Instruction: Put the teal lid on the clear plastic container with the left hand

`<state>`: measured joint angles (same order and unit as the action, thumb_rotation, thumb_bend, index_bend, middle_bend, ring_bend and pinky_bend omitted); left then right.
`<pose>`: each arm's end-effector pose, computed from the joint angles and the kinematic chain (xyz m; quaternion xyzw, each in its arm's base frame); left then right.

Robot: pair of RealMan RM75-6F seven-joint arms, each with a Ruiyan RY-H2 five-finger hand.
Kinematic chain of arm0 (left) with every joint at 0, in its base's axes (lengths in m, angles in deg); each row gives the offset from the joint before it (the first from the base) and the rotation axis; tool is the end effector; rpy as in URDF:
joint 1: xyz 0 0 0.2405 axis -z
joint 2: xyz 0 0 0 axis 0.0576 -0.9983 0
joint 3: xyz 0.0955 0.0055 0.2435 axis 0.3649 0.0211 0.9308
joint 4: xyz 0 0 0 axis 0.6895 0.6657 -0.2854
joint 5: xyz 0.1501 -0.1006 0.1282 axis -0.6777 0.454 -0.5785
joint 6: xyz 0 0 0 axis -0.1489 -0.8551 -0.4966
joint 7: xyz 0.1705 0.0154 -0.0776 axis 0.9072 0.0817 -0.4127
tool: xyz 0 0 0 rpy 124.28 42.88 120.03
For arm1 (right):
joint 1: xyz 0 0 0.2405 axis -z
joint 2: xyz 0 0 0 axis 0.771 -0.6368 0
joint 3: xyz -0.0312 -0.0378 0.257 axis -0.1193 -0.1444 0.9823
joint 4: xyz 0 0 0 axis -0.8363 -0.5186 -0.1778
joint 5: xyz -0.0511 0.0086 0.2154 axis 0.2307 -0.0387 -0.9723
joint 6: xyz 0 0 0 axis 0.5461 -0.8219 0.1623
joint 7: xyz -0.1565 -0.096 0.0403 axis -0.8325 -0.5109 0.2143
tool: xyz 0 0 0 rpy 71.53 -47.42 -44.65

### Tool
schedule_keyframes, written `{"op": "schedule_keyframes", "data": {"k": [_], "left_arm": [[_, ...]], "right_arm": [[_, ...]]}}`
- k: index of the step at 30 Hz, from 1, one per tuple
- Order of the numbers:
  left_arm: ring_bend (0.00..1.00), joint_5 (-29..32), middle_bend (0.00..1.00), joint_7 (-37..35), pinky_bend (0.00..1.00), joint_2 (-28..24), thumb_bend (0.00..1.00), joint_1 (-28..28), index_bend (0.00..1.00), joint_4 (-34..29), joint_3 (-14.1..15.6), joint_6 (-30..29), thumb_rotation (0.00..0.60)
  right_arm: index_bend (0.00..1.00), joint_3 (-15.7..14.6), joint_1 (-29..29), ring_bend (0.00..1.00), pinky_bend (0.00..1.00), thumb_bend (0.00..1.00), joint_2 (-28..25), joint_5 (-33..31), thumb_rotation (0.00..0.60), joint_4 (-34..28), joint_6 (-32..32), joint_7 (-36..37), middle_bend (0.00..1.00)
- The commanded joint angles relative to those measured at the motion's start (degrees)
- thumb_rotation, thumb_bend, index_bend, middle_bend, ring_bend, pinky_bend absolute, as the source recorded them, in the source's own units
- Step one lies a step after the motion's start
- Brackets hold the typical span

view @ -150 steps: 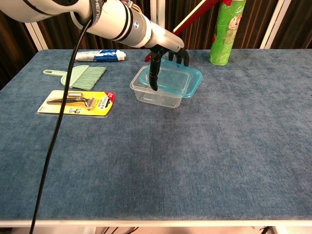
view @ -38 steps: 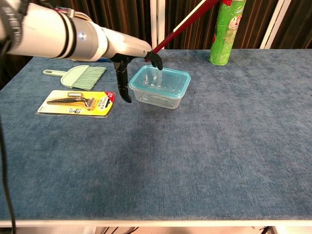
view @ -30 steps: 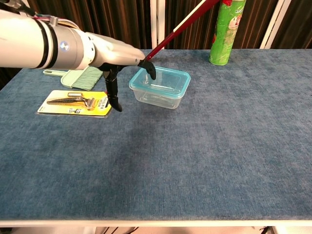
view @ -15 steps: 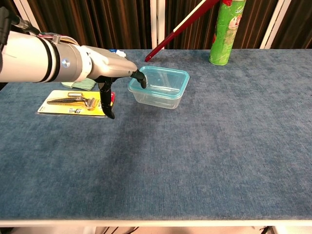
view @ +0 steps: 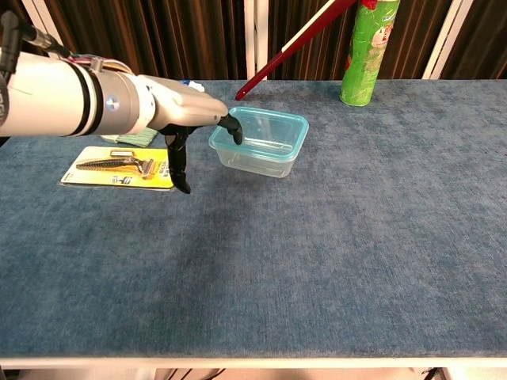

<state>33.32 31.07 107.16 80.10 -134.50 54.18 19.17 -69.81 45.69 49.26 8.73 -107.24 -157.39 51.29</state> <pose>-0.0462 0.3868 -0.0849 -0.8607 -0.2971 -0.1970 0.3635 -0.2847 -0.2186 0.1676 0.6314 -0.3299 0.4320 0.5531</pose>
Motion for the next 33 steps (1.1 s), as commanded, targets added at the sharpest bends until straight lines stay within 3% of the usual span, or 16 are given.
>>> {"op": "schedule_keyframes", "data": {"k": [1,5,10,19,33], "left_arm": [[0.0,-4.1,0.09,-1.9,0.02,-0.9,0.06,-1.5,0.18,-1.4,-1.9,-2.0,0.6],[0.0,-7.4,0.09,-2.2,0.02,-0.3,0.06,-1.9,0.18,-1.5,-3.2,-2.2,0.6],[0.0,-7.0,0.09,-0.5,0.02,2.1,0.06,-0.7,0.18,-0.3,-4.3,-0.6,0.6],[0.0,-4.6,0.09,6.0,0.02,6.4,0.06,1.0,0.18,2.6,-3.3,-2.2,0.6],[0.0,-3.7,0.09,8.5,0.01,8.8,0.06,-0.4,0.18,5.1,-3.0,-3.0,0.6]], "right_arm": [[0.0,0.0,0.0,0.0,0.0,0.03,0.1,0.0,0.6,0.1,0.0,0.1,0.06],[0.0,0.0,0.0,0.0,0.0,0.03,0.2,-0.1,0.6,0.3,0.2,0.2,0.06],[0.0,0.0,0.0,0.0,0.0,0.03,0.2,-0.4,0.6,0.5,0.4,0.4,0.06],[0.0,-0.1,0.0,0.0,0.0,0.03,0.2,-0.8,0.6,0.8,0.7,0.8,0.06],[0.0,0.1,-0.4,0.0,0.0,0.03,0.3,-1.1,0.6,0.5,1.4,0.4,0.06]]}}
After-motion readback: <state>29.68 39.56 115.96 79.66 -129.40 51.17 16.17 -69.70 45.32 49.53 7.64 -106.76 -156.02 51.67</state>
